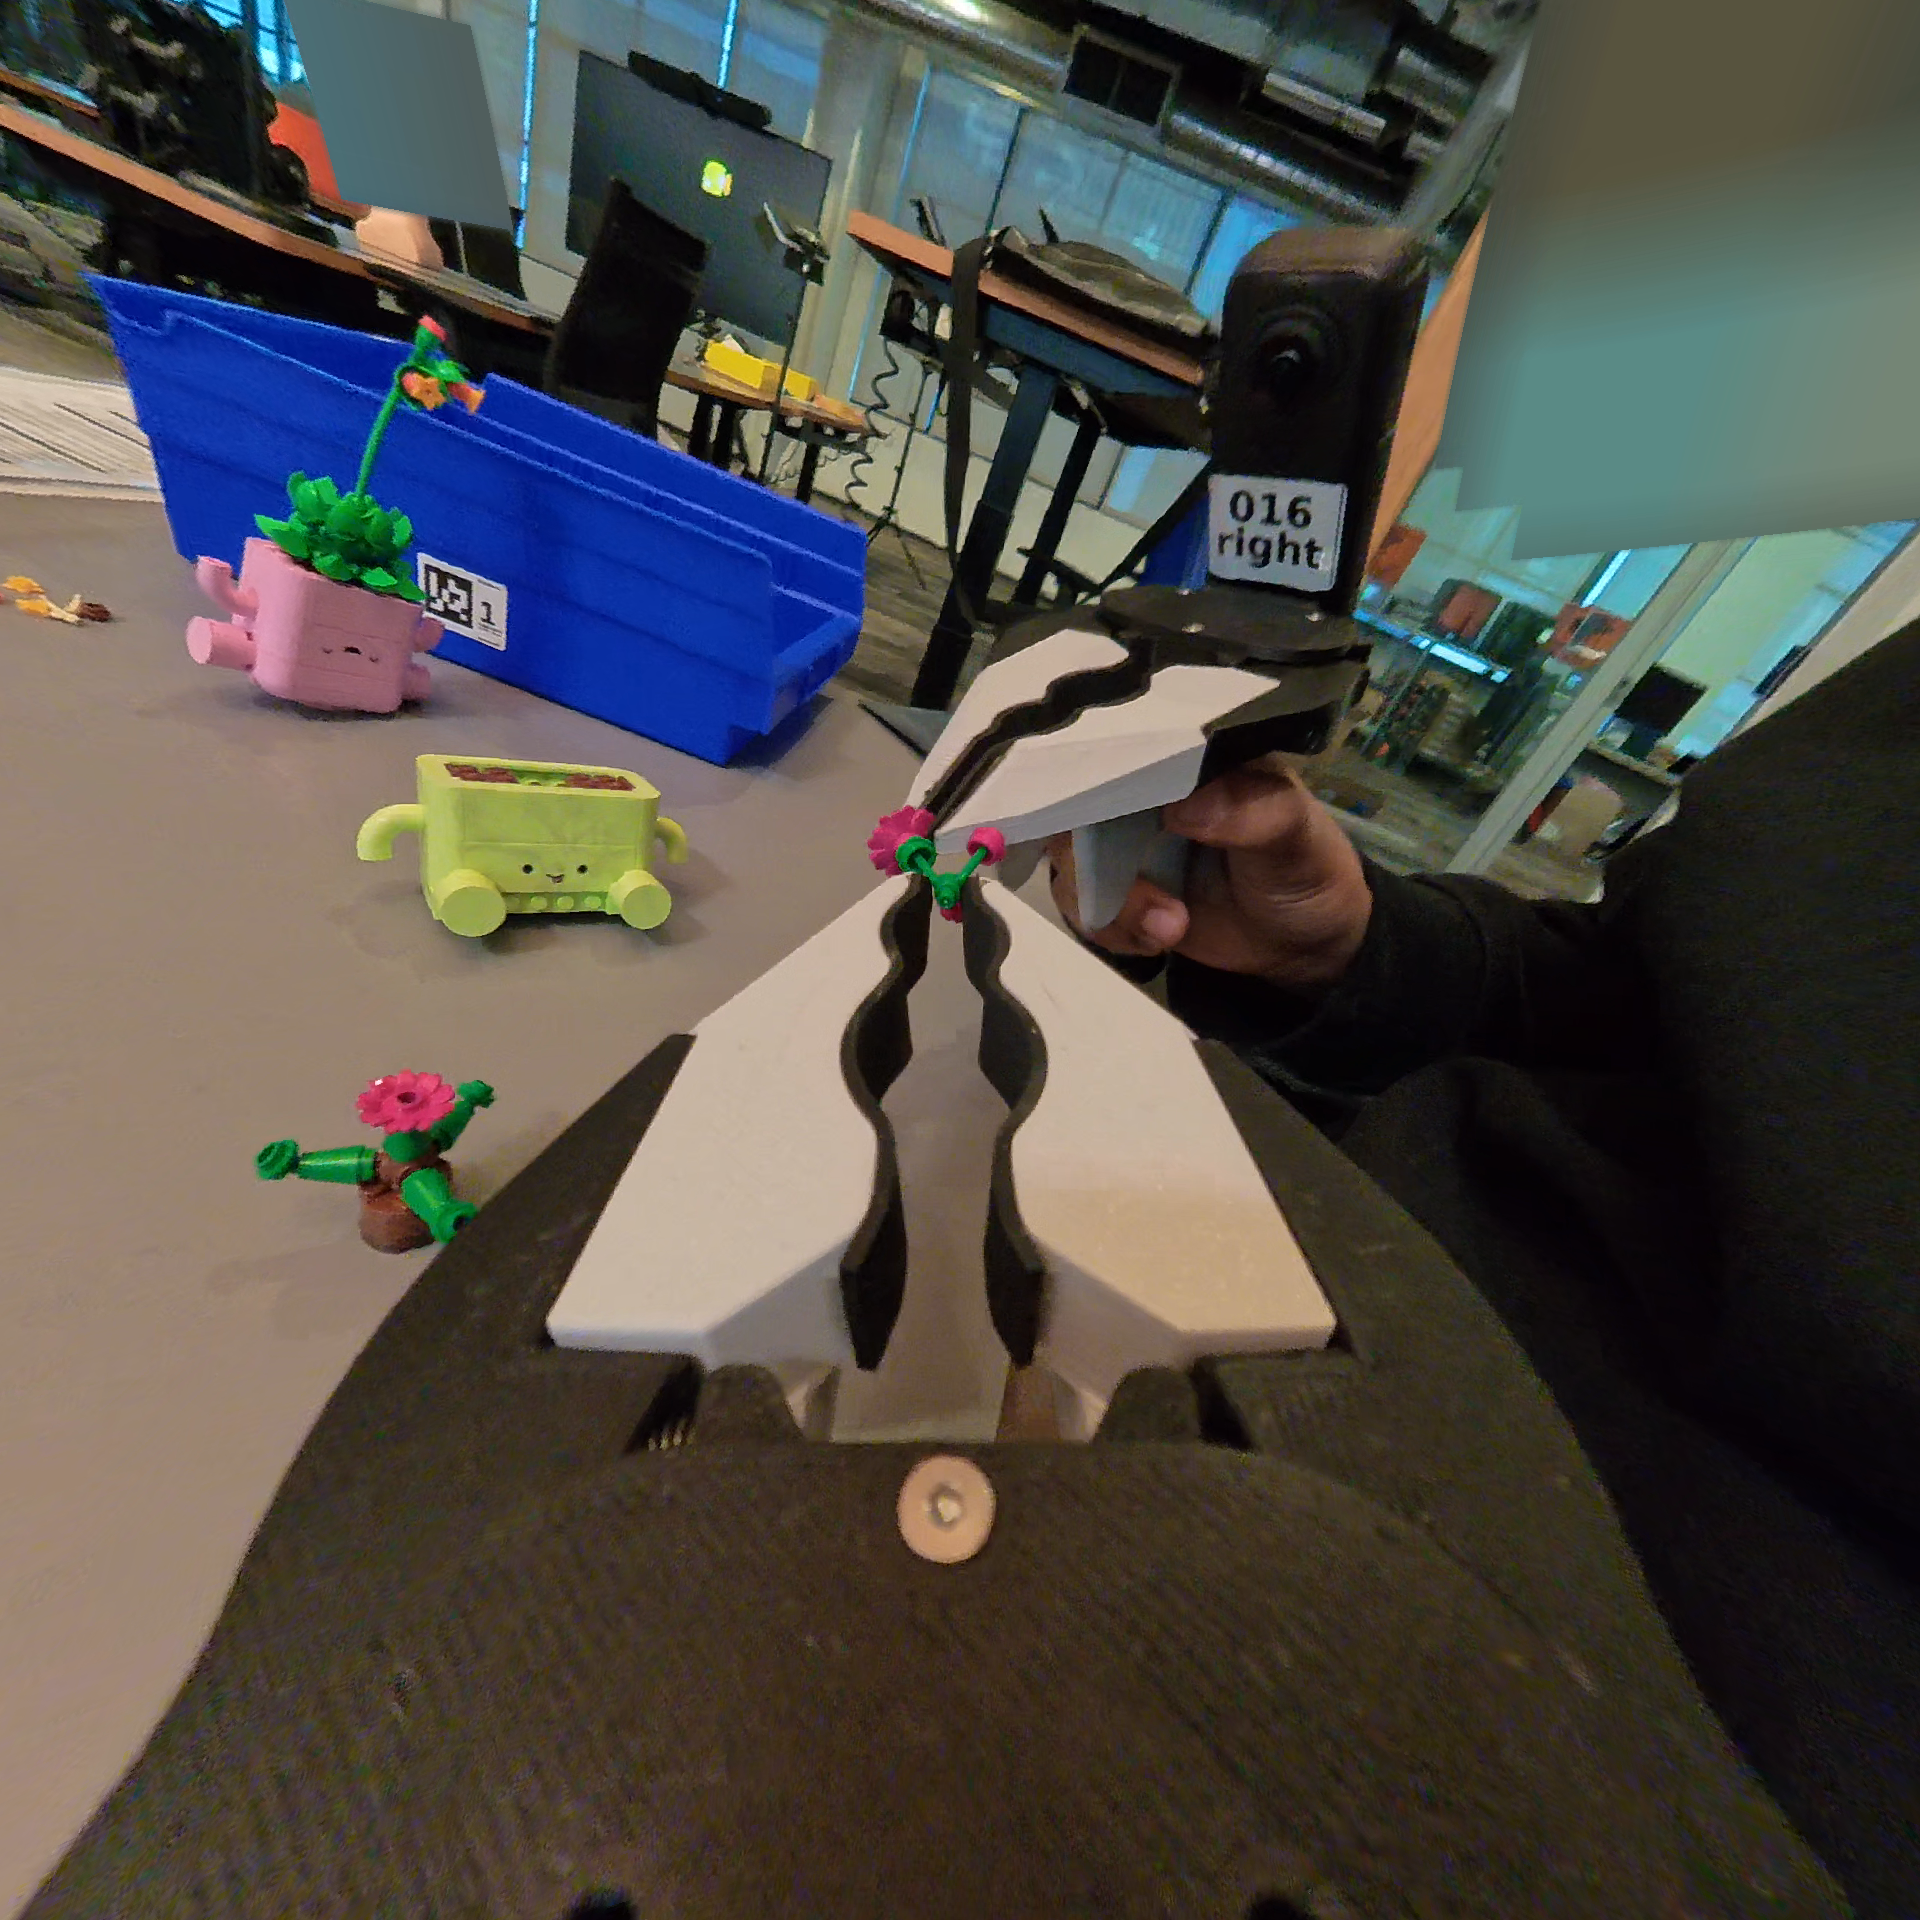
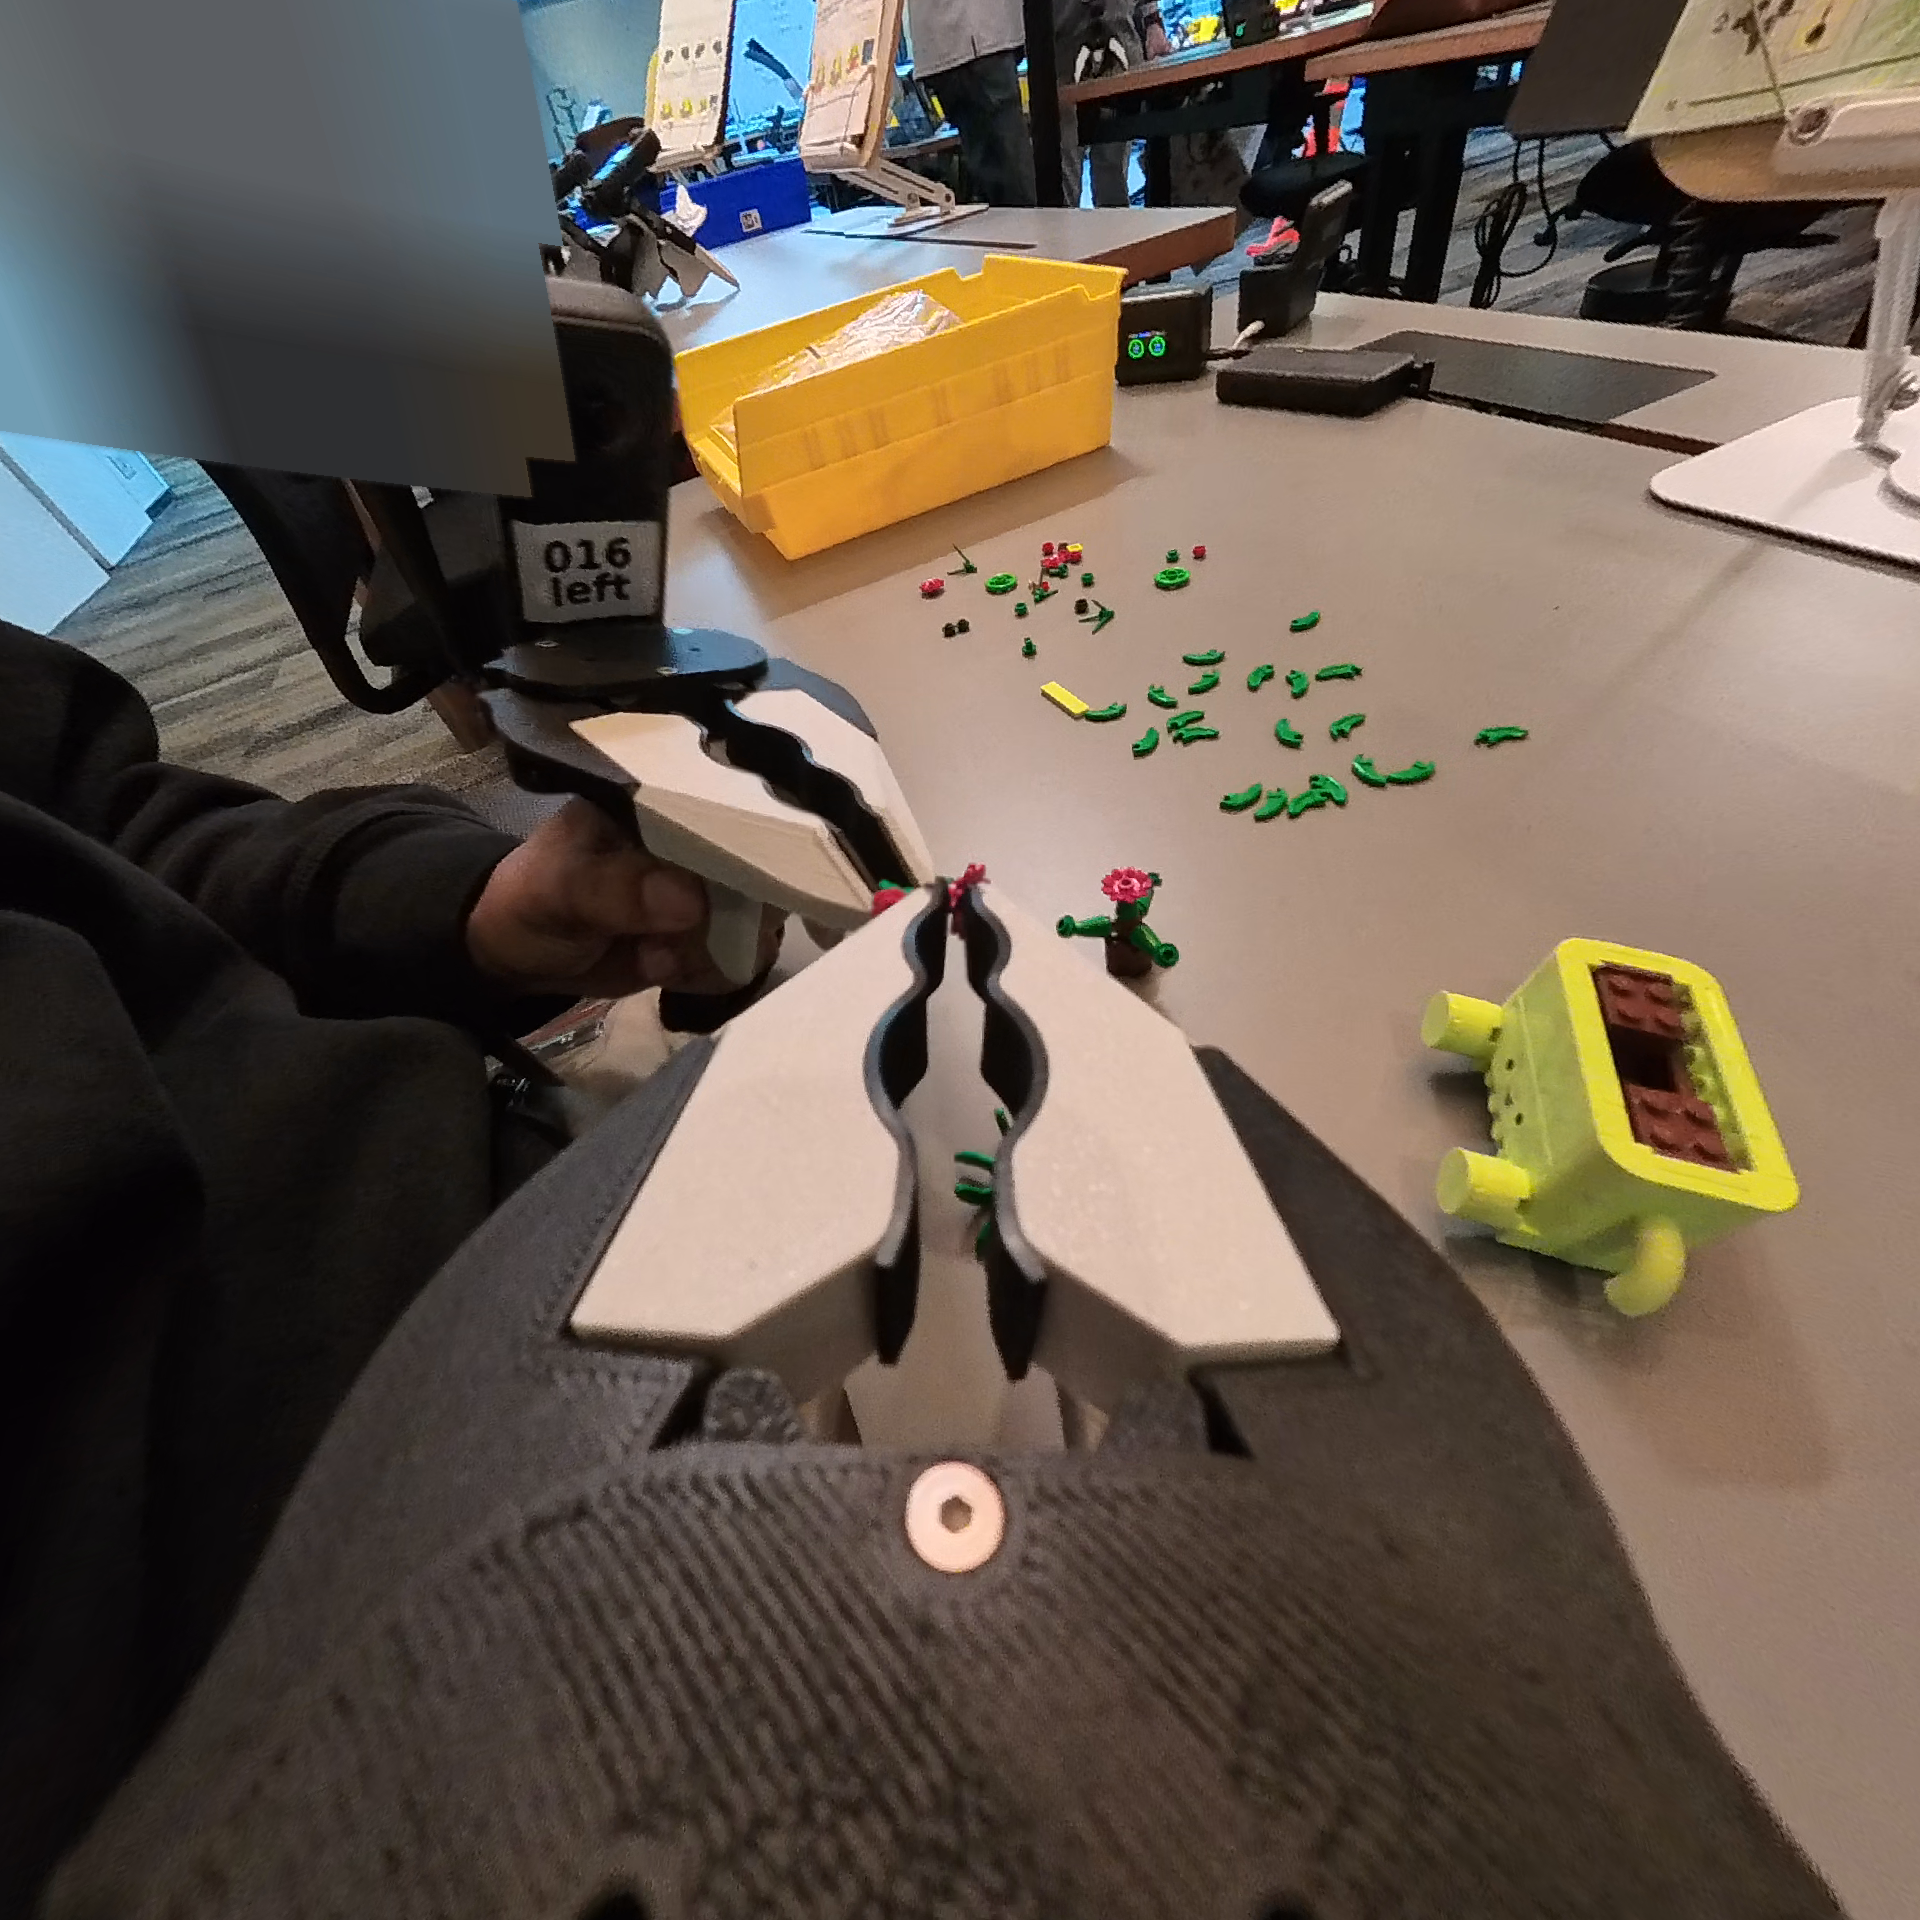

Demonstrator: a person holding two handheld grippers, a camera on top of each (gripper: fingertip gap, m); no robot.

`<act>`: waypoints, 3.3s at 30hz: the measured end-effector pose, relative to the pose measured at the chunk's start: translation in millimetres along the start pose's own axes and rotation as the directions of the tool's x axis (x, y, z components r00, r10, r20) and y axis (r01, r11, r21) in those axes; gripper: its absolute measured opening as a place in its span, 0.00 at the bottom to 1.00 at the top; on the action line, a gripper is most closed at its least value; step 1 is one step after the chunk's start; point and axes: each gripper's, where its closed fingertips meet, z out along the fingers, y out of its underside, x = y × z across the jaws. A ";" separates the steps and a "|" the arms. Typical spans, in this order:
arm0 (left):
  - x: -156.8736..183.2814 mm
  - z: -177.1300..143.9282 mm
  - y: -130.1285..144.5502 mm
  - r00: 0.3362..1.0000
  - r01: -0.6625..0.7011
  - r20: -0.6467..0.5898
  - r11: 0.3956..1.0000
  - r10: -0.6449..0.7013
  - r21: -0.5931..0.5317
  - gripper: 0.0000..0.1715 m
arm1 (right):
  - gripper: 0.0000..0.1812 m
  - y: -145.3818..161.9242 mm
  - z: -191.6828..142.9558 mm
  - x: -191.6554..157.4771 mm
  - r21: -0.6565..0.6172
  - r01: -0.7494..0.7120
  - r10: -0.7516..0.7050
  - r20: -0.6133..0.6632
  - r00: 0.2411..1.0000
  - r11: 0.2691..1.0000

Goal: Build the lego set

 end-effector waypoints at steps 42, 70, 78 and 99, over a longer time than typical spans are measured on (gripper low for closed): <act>-25.3 -34.6 -27.9 0.866 0.476 -0.226 0.873 -0.446 0.104 0.16 | 0.10 21.9 -10.1 -0.9 -0.290 0.411 -0.357 0.221 0.908 0.865; -60.8 -62.4 -28.4 0.891 0.454 -0.094 0.876 -0.444 0.165 0.10 | 0.10 90.0 14.9 16.1 -0.822 0.362 -0.195 0.306 0.932 0.440; -60.9 -61.8 -27.6 0.890 0.455 -0.092 0.876 -0.446 0.162 0.10 | 0.10 90.4 14.5 15.7 -0.820 0.389 -0.255 0.305 0.918 0.420; -61.2 -61.8 -26.7 0.886 0.464 -0.094 0.872 -0.454 0.158 0.10 | 0.10 92.4 15.2 15.1 -0.816 0.418 -0.287 0.321 0.902 0.400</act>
